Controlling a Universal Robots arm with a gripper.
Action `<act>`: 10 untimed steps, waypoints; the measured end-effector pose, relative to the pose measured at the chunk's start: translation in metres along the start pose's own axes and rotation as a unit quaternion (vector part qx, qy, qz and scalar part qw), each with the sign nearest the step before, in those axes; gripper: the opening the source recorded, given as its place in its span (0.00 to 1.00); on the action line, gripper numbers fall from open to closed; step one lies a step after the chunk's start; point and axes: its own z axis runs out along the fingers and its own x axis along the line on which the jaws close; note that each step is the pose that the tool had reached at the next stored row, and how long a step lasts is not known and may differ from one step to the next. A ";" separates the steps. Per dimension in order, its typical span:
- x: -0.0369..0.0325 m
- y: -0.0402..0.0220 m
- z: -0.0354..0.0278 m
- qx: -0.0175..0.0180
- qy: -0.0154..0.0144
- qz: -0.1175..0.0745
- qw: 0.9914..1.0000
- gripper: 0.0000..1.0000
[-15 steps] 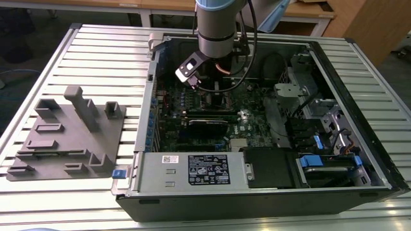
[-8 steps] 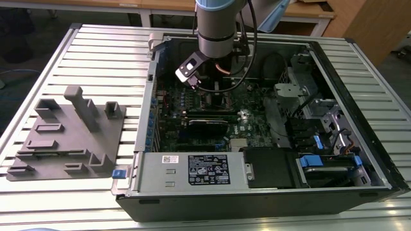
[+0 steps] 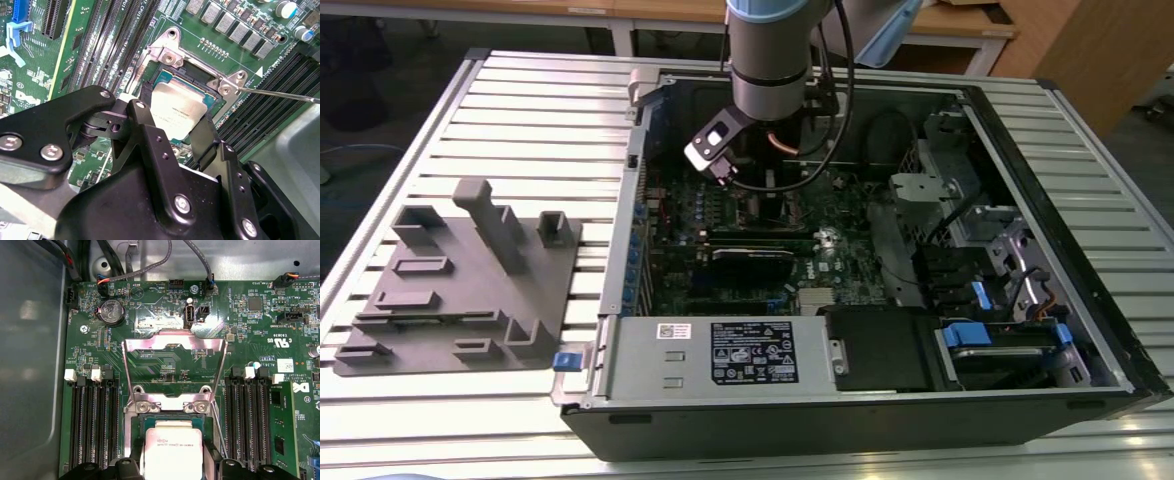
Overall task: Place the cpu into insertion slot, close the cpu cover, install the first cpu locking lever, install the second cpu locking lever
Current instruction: 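Place the cpu into insertion slot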
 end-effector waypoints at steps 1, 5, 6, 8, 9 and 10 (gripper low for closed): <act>0.0001 0.0001 -0.0003 0.000 0.000 0.000 1.000 0.54; 0.0001 0.0003 -0.0029 0.000 0.000 0.000 1.000 0.54; 0.0000 0.0003 -0.0032 0.000 0.000 0.000 1.000 0.54; 0.0001 0.0004 -0.0032 0.000 0.000 0.000 1.000 0.54; 0.0001 0.0004 -0.0032 0.000 0.000 0.000 1.000 0.54; 0.0001 0.0004 -0.0033 0.000 0.000 0.000 1.000 0.54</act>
